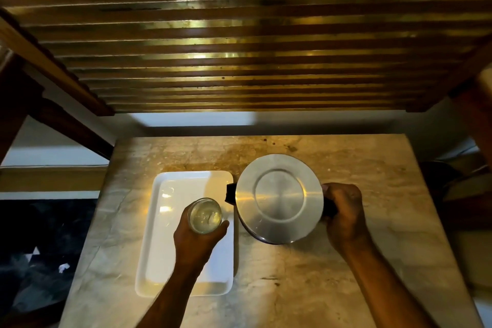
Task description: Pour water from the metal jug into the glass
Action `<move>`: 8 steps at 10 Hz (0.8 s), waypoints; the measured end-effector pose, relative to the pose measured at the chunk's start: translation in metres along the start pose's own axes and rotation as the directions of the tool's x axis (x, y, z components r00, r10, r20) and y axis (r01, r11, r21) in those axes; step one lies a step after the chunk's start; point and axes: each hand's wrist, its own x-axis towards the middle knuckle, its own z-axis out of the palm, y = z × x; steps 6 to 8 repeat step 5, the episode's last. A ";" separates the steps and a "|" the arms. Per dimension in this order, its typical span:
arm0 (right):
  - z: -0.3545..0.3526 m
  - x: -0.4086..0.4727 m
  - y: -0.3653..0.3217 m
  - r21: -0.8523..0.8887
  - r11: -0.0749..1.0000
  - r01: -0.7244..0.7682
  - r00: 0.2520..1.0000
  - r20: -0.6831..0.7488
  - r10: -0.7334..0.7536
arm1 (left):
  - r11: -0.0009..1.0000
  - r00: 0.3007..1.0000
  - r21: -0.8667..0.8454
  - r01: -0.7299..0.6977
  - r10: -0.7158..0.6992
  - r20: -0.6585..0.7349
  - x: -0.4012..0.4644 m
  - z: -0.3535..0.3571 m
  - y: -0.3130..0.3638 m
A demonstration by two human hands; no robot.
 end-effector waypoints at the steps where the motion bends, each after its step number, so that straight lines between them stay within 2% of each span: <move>1: -0.003 0.001 -0.002 -0.035 0.998 -0.047 0.999 0.013 0.048 | 0.997 0.999 0.067 -0.041 0.040 0.021 0.000 0.000 0.002; 2: -0.006 0.001 -0.007 -0.085 0.993 -0.083 0.996 0.031 0.086 | 0.988 0.998 0.144 -0.052 0.045 0.049 -0.006 -0.007 0.016; 3: -0.012 -0.001 -0.013 -0.208 0.971 -0.119 0.985 0.098 0.142 | 0.979 0.993 0.197 -0.056 0.035 0.109 -0.020 -0.027 0.038; 4: -0.010 -0.004 -0.041 -0.447 0.883 -0.146 0.975 0.088 0.205 | 0.966 0.984 0.223 -0.128 0.097 0.147 -0.028 -0.049 0.095; 5: 0.000 -0.013 -0.085 -0.672 0.740 -0.012 0.989 0.099 0.106 | 0.902 0.948 0.295 -0.315 0.283 0.148 -0.032 -0.073 0.179; 8: 0.000 -0.013 -0.085 -0.672 0.740 -0.012 0.989 0.099 0.106 | 0.902 0.948 0.295 -0.315 0.283 0.148 -0.032 -0.073 0.179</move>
